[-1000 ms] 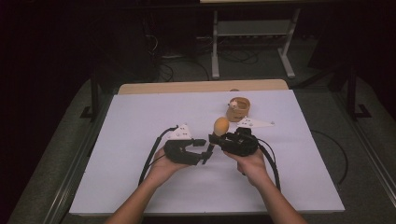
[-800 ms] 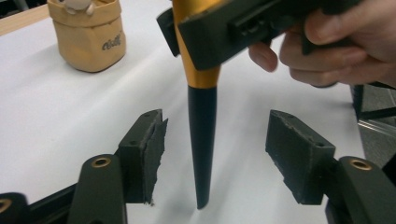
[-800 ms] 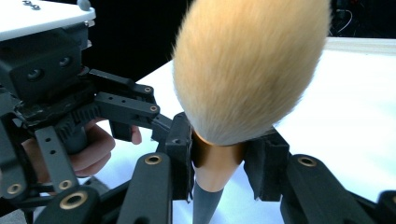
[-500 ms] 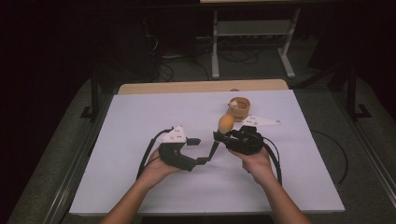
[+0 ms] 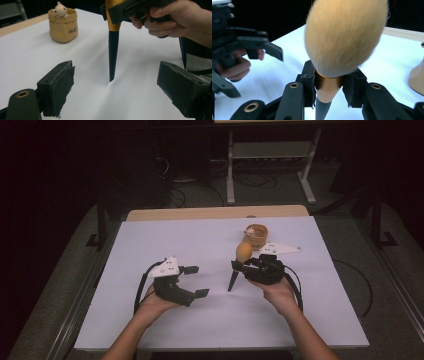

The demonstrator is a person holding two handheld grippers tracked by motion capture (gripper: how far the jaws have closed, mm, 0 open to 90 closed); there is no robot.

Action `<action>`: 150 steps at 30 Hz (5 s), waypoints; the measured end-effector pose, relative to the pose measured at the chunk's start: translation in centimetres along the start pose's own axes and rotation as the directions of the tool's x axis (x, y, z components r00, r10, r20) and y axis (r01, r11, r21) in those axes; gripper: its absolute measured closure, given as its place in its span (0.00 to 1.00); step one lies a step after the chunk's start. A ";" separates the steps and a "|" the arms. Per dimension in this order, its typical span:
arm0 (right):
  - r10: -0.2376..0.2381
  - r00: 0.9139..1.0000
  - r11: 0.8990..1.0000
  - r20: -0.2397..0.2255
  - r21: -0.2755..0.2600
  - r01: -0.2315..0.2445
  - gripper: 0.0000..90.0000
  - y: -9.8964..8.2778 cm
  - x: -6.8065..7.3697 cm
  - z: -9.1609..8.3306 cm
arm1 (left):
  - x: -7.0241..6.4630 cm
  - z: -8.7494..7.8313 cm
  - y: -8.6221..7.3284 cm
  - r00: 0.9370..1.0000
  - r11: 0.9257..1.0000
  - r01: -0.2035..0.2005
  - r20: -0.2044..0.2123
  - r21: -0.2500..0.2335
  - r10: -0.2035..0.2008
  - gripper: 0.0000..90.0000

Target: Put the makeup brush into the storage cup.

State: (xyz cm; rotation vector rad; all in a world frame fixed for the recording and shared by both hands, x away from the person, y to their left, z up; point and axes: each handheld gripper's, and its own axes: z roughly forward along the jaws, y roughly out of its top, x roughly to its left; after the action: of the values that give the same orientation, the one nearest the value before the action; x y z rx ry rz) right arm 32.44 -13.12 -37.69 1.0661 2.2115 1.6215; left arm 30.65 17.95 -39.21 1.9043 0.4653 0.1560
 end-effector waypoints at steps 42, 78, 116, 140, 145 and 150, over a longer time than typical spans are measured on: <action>-0.041 0.994 0.999 0.100 0.019 0.040 0.71 2.9 -4.5 -1.9 | 0.8 -6.9 -4.8 0.980 0.997 0.075 -0.182 -0.008 -0.075 0.12; -0.069 0.968 0.998 0.241 0.022 0.066 0.71 6.9 -7.6 -2.8 | 0.9 -6.9 -5.2 0.982 0.996 0.085 -0.167 -0.016 -0.086 0.12; -0.016 0.935 0.993 0.354 -0.102 0.055 0.71 9.6 -10.5 -2.4 | 1.0 -7.0 -5.2 0.982 0.996 0.091 -0.163 -0.020 -0.093 0.13; -0.018 0.911 0.999 0.412 -0.037 0.037 0.71 8.5 -12.0 0.5 | 0.9 -7.1 -5.2 0.982 0.995 0.093 -0.164 -0.027 -0.096 0.14; -0.022 0.909 1.000 0.415 -0.011 0.029 0.71 8.2 -12.3 0.9 | 0.9 -7.0 -5.2 0.983 0.996 0.090 -0.161 -0.023 -0.093 0.14; -0.024 0.908 1.000 0.419 0.002 0.025 0.71 8.1 -12.4 1.1 | 0.9 -7.0 -5.2 0.982 0.996 0.092 -0.161 -0.023 -0.094 0.14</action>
State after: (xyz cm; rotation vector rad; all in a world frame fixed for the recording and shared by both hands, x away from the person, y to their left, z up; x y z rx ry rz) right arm 45.45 -19.17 -33.94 1.2433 1.9253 1.2384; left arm 27.91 26.01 -41.43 1.8586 0.6597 0.2537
